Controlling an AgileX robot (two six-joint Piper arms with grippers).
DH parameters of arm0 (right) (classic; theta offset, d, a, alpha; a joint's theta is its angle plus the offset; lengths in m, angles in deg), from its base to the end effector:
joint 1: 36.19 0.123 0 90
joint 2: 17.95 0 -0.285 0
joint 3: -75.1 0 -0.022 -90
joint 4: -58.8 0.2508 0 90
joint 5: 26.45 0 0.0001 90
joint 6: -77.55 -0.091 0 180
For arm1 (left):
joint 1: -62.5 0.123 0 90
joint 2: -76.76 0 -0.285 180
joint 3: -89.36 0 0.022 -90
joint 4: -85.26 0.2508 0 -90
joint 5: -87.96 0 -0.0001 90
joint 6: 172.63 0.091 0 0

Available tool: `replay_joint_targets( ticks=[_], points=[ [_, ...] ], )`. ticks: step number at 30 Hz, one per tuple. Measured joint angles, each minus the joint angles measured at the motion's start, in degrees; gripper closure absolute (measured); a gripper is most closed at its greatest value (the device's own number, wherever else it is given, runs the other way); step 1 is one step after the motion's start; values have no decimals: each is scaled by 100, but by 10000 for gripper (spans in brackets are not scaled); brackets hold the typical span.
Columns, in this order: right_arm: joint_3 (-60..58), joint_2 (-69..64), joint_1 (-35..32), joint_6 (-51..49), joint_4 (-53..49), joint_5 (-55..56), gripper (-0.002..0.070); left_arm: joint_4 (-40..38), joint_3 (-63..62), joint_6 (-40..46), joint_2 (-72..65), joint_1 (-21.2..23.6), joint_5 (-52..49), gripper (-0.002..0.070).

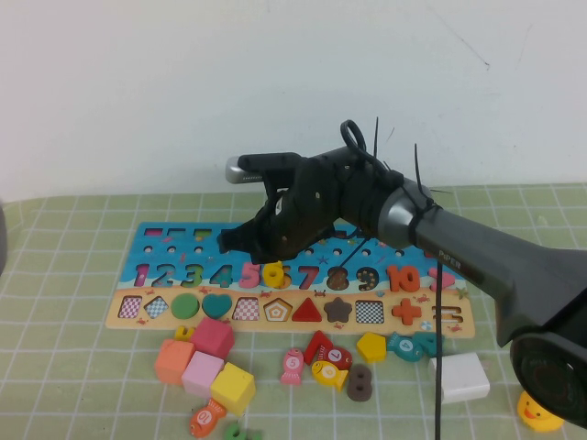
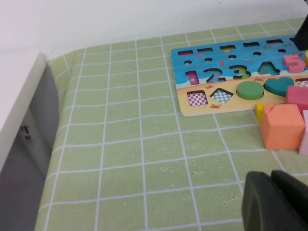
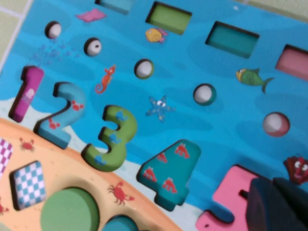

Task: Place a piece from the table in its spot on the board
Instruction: Place the "number 6" into the hole of the number 6

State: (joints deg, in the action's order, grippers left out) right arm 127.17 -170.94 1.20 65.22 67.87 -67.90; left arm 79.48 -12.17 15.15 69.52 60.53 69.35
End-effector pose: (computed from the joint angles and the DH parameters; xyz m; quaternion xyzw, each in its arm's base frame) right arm 0.4391 0.3476 0.1551 -0.1664 0.9296 0.1975 0.2628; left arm 0.0537 -0.0048 0.1772 0.0393 0.7882 -0.0109 0.6140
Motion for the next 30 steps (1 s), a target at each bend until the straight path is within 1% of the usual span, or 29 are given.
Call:
replay_joint_targets(
  ticks=[11, 17, 25, 30],
  points=[
    [0, -10, 8, 25, -108, -376, 678, 0, 0, 0, 0, 0, 0, 676],
    [0, -10, 8, 9, -119, -388, 678, 0, 0, 0, 0, 0, 0, 676],
    [10, 13, 8, -229, -464, -388, 678, 0, 0, 0, 0, 0, 0, 676],
    [114, 26, 22, 59, -509, -388, 678, 0, 0, 0, 0, 0, 0, 676]
  ],
)
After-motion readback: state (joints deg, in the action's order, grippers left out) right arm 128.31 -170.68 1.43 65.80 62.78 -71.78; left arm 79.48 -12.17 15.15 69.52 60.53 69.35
